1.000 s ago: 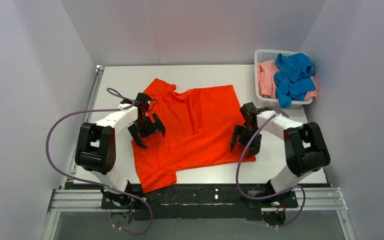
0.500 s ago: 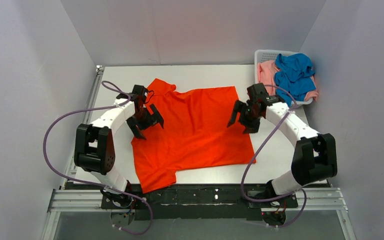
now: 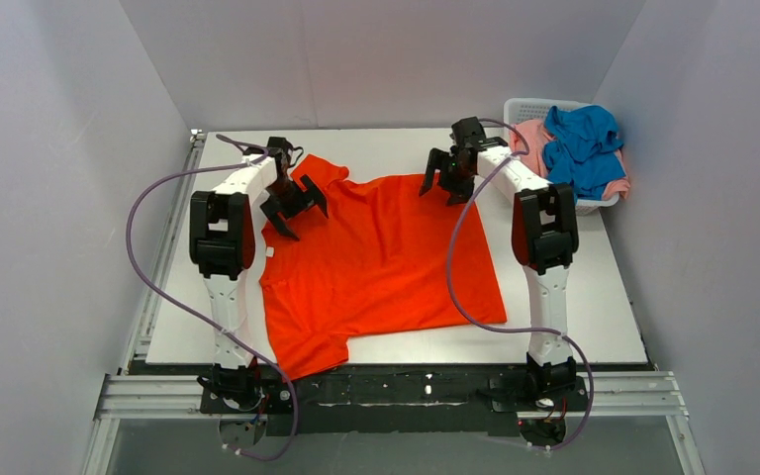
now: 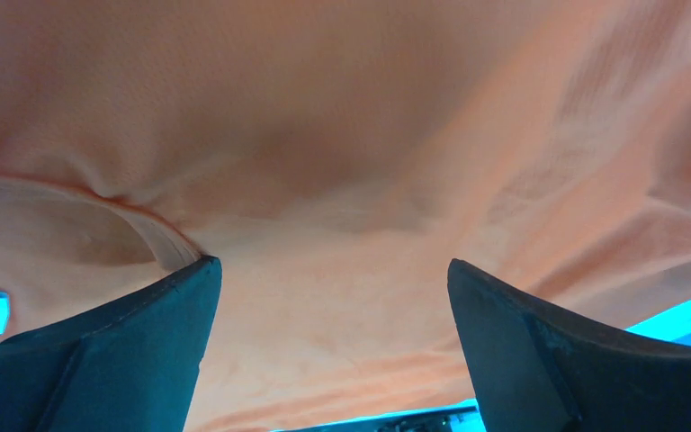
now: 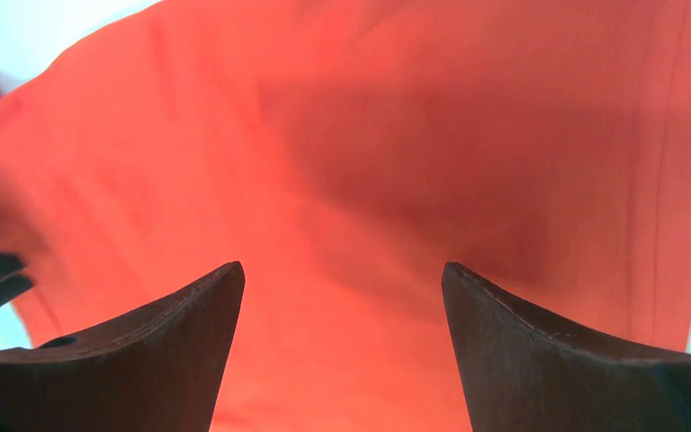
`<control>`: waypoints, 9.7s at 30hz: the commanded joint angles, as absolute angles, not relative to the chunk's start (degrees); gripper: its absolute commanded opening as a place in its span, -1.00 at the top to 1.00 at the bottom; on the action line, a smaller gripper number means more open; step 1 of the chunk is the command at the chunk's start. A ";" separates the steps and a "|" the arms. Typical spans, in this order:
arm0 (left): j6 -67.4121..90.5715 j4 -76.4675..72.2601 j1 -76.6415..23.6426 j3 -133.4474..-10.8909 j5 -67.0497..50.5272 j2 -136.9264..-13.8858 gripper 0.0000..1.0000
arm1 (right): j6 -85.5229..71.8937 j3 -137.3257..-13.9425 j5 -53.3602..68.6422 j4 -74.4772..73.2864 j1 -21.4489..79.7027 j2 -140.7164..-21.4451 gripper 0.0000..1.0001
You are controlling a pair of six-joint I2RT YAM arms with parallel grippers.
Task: Fold and stack the t-shirts
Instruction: Flatten out the tshirt, then grab the side of the flattened tshirt closest away from the robot with both arms, then fold the flattened tshirt in 1/3 of the way
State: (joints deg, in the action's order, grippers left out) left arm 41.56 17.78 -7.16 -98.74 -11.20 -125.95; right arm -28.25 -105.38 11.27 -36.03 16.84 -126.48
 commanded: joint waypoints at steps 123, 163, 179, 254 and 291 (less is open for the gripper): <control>52.06 28.23 -9.76 -26.72 -8.33 -57.18 1.00 | -51.57 -33.60 -4.31 -38.10 16.52 -70.13 0.92; 52.07 22.65 -6.57 -66.33 -11.44 -80.87 1.00 | -36.96 -63.23 -1.34 -50.33 12.92 -79.21 0.97; 44.78 24.48 -5.71 -88.11 -9.43 -101.22 1.00 | -34.21 -70.97 2.06 -46.50 9.02 -90.13 0.97; 40.13 24.60 -3.80 -71.07 -17.17 -92.71 -0.97 | -32.40 -60.70 8.76 -29.53 14.68 -91.96 -0.67; 41.67 19.37 -12.04 -59.26 -7.66 -98.89 -0.97 | -50.42 -41.45 8.40 -31.64 31.88 -81.25 -0.64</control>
